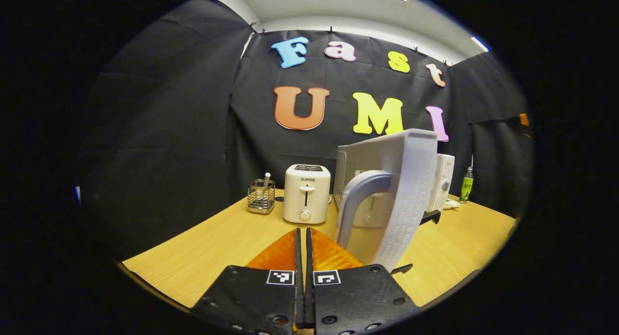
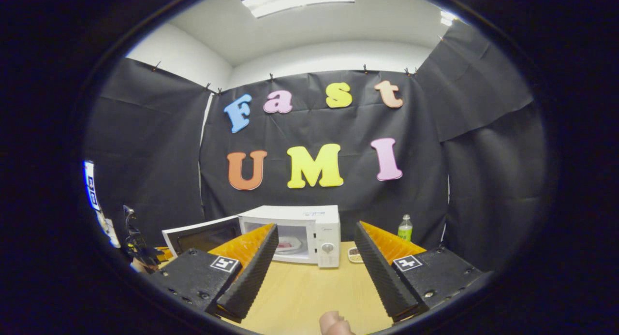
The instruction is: Open the microwave oven with the left hand, put the food in, and close the microwave oven.
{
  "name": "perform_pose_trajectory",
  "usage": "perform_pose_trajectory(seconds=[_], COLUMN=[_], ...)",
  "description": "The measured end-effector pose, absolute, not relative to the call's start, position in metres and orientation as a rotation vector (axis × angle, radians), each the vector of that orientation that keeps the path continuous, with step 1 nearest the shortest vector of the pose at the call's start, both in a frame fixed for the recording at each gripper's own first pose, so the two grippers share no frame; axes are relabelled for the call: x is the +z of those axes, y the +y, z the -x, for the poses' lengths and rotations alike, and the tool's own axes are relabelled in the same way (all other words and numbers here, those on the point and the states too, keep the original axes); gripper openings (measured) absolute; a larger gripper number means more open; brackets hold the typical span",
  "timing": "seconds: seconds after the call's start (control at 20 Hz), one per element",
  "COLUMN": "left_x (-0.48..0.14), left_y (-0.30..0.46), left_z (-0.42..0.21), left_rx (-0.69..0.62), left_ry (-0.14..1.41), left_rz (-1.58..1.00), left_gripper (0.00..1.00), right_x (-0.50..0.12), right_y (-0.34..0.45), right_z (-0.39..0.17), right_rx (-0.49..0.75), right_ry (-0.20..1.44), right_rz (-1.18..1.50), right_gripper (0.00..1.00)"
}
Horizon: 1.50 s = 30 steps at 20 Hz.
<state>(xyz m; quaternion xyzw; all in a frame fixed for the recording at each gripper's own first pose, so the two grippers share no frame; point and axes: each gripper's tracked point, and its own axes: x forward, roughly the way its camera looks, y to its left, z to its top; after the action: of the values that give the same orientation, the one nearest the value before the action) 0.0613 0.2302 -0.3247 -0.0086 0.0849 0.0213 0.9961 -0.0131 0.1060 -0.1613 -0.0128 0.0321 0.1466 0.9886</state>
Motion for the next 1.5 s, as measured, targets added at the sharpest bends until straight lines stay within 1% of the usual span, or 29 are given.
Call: perform_pose_trajectory(seconds=[0.15, 0.2, 0.25, 0.3, 0.35, 0.4, 0.95, 1.2, 1.25, 1.3, 1.35, 1.4, 1.45, 1.5], left_x=[-0.324, -0.321, -0.317, -0.314, -0.314, -0.314, -0.318, -0.327, -0.327, -0.326, -0.326, -0.327, -0.328, -0.329], left_y=[0.206, 0.198, 0.188, 0.178, 0.168, 0.159, 0.062, 0.013, 0.003, -0.006, -0.016, -0.026, -0.033, -0.039], left_z=[-0.059, -0.060, -0.061, -0.062, -0.064, -0.064, -0.090, -0.113, -0.119, -0.125, -0.130, -0.136, -0.142, -0.148], left_rx=[-0.016, -0.038, -0.059, -0.084, -0.110, -0.135, -0.330, -0.412, -0.423, -0.435, -0.449, -0.457, -0.456, -0.458], left_ry=[0.174, 0.169, 0.159, 0.154, 0.158, 0.163, 0.174, 0.196, 0.197, 0.195, 0.196, 0.202, 0.205, 0.206], left_rz=[0.020, 0.019, 0.012, 0.003, -0.006, -0.018, -0.085, -0.112, -0.115, -0.116, -0.114, -0.118, -0.130, -0.142], left_gripper=[0.00, 0.00, 0.00, 0.00, 0.00, 0.00, 0.00, 0.00, 0.00, 0.00, 0.00, 0.00, 0.00, 0.00], right_x=[-0.157, -0.157, -0.158, -0.160, -0.161, -0.163, -0.170, -0.175, -0.178, -0.181, -0.184, -0.187, -0.190, -0.194], right_y=[0.091, 0.087, 0.084, 0.080, 0.077, 0.073, 0.037, 0.027, 0.026, 0.024, 0.024, 0.022, 0.020, 0.017], right_z=[0.015, 0.015, 0.014, 0.014, 0.013, 0.013, 0.006, -0.001, -0.003, -0.004, -0.006, -0.009, -0.012, -0.015], right_rx=[0.283, 0.279, 0.275, 0.271, 0.269, 0.267, 0.233, 0.211, 0.214, 0.217, 0.222, 0.226, 0.226, 0.224], right_ry=[0.054, 0.053, 0.051, 0.054, 0.059, 0.062, 0.074, 0.071, 0.075, 0.081, 0.087, 0.095, 0.101, 0.106], right_rz=[0.015, 0.010, 0.002, -0.005, -0.010, -0.013, -0.057, -0.060, -0.063, -0.068, -0.075, -0.080, -0.083, -0.086], right_gripper=[0.92, 1.00, 0.92, 1.00, 1.00, 0.92, 0.92, 0.92, 1.00, 0.92, 0.92, 1.00, 0.92, 1.00])
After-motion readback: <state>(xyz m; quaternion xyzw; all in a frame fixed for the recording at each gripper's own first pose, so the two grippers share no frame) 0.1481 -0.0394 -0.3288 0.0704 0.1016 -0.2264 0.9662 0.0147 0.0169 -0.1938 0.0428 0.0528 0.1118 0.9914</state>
